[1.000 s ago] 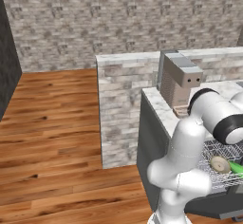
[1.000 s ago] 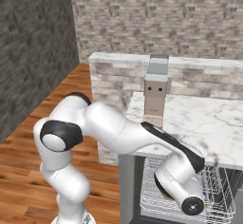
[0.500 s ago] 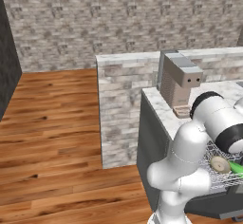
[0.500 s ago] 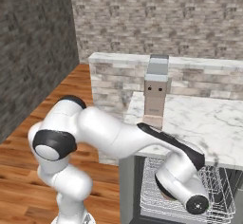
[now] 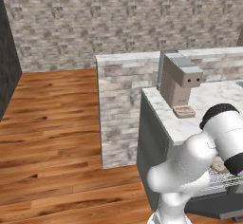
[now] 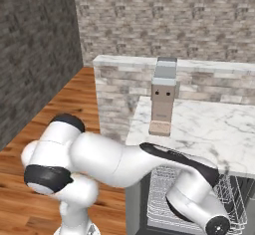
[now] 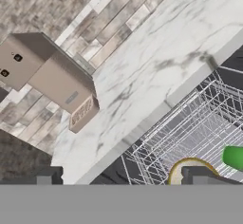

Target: Pick up the cup and bowl from the counter, place them in the dishwasher, and close the dishwasher door.

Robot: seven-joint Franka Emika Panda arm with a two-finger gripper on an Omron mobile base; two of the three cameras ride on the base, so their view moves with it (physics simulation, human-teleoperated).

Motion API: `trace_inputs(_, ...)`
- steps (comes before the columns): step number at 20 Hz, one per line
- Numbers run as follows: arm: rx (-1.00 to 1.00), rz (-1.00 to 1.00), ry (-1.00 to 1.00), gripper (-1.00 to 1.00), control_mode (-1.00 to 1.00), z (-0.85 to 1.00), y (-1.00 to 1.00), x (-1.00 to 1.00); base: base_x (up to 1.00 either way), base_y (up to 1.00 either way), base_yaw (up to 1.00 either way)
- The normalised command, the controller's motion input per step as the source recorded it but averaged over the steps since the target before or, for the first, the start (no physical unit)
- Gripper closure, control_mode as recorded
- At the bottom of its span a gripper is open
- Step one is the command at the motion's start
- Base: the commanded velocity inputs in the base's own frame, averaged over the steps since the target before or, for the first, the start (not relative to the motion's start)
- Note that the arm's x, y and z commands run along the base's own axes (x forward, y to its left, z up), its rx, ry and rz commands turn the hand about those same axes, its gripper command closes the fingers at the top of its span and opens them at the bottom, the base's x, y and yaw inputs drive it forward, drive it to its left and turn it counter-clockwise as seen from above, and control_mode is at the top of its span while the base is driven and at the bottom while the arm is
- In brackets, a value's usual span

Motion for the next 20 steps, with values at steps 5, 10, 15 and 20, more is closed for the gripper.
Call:
trace_inputs(5, 0.01, 0.00, 0.00, -1.00, -1.00, 0.01, 0.01, -0.35, 0.00, 0.00, 0.00)
trace_inputs(10, 0.00, 0.00, 0.00, -1.00, -1.00, 0.00, 0.29, -0.20, 0.00, 0.00, 0.00)
trace_inputs(15, 0.00, 0.00, 0.00, -1.00, -1.00, 0.00, 0.49, -0.06, 0.00, 0.00, 0.00)
trace_inputs(20, -0.02, 0.00, 0.00, -1.00, -1.00, 0.00, 0.52, -0.08, 0.00, 0.00, 0.00)
